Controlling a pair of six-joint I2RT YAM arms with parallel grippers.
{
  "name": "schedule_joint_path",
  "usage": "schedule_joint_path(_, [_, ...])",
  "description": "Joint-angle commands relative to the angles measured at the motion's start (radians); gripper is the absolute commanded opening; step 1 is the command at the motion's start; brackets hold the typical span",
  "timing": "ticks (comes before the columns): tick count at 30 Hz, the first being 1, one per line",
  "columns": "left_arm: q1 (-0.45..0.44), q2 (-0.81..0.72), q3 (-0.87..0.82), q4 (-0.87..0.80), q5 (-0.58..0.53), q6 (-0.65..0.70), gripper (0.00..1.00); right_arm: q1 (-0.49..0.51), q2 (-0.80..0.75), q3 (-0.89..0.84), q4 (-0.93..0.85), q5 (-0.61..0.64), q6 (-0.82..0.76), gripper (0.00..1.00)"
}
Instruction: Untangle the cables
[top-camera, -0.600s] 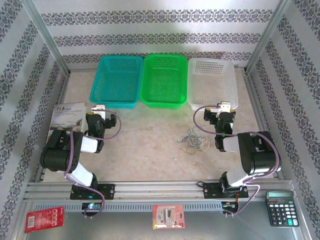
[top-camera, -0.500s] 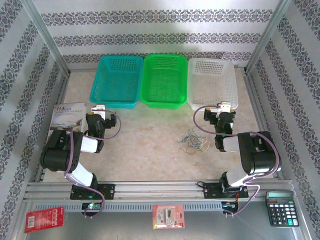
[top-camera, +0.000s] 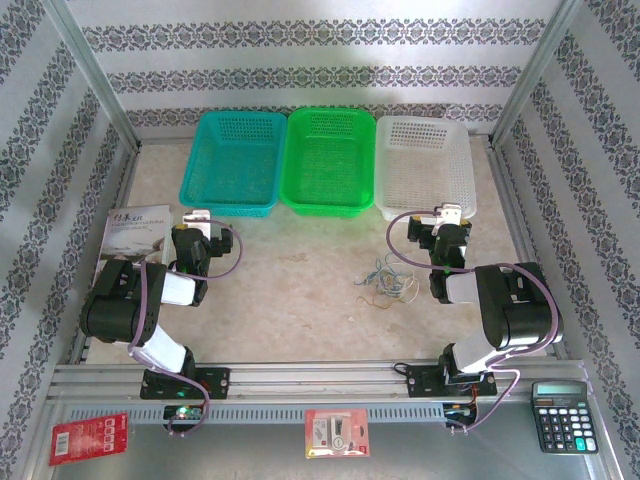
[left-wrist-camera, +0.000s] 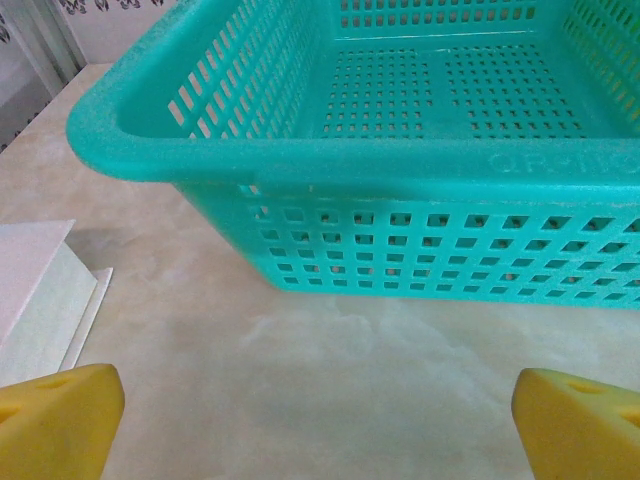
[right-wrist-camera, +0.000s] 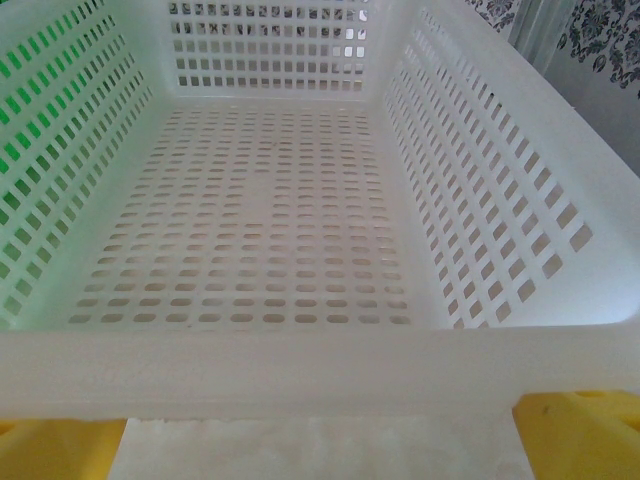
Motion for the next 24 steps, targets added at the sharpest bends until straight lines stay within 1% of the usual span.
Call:
schedule_joint_path(1, [0.013, 0.007, 0.013, 0.041, 0.015, -0.003, 1.00, -0.001, -0.010, 0.008, 0.034, 0.006, 0.002, 0.98])
schedule_joint_path(16, [0.015, 0.007, 0.019, 0.032, 0.012, -0.011, 1.00, -0.002, -0.008, 0.011, 0.032, 0.005, 0.005, 0.98])
schedule_joint_path(18, [0.042, 0.001, 0.028, 0.002, 0.063, -0.027, 1.00, -0.005, -0.008, 0.011, 0.030, 0.001, 0.008, 0.98])
schedule_joint_path(24, [0.041, 0.002, 0.017, 0.025, 0.058, -0.023, 1.00, -0.016, -0.017, 0.000, 0.049, -0.014, 0.016, 0.98])
